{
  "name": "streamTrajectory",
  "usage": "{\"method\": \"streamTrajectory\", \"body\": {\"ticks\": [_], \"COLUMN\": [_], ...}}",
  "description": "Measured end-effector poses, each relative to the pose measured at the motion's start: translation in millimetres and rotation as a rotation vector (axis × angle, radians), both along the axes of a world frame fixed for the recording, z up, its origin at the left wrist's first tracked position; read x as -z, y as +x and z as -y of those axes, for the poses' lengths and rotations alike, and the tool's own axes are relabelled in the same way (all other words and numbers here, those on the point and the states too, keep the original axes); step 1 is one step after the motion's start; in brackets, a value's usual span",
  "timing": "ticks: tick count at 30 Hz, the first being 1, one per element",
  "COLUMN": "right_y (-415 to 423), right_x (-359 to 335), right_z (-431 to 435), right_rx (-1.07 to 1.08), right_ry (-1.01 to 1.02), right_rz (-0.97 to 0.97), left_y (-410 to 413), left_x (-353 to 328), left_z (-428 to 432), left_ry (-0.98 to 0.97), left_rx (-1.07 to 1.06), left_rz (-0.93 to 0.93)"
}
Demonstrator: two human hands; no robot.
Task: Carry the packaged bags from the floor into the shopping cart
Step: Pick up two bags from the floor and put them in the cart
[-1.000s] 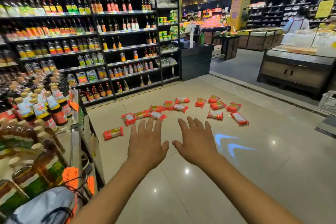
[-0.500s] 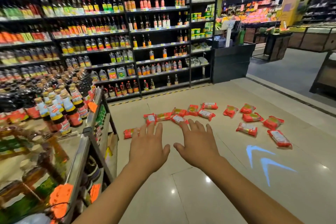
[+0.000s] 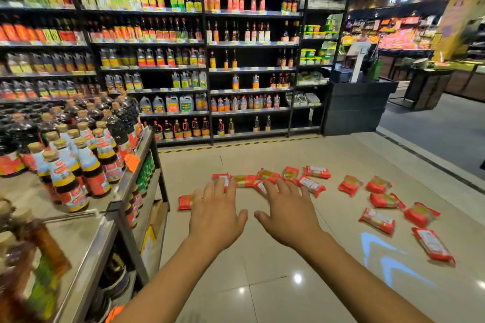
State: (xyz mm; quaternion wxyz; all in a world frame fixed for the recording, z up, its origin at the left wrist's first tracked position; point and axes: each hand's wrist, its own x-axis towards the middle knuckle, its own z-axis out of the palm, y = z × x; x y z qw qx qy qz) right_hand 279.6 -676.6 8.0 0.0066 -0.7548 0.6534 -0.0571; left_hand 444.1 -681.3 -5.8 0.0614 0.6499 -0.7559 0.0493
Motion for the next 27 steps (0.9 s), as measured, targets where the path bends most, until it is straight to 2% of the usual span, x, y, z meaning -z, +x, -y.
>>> {"method": "streamTrajectory", "body": {"ticks": [17,27], "right_y": [46,24], "right_x": [8,18], "right_z": [231,397], "right_rx": [-0.034,-0.098], "right_ry": [0.026,0.038], "right_rz": [0.009,0.032], "left_y": [44,20], "left_x": [5,9], "left_z": [221,377], "left_ry": [0.012,0.036], "left_rx": [-0.021,-0.091], "left_rz": [-0.095,-0.016]}}
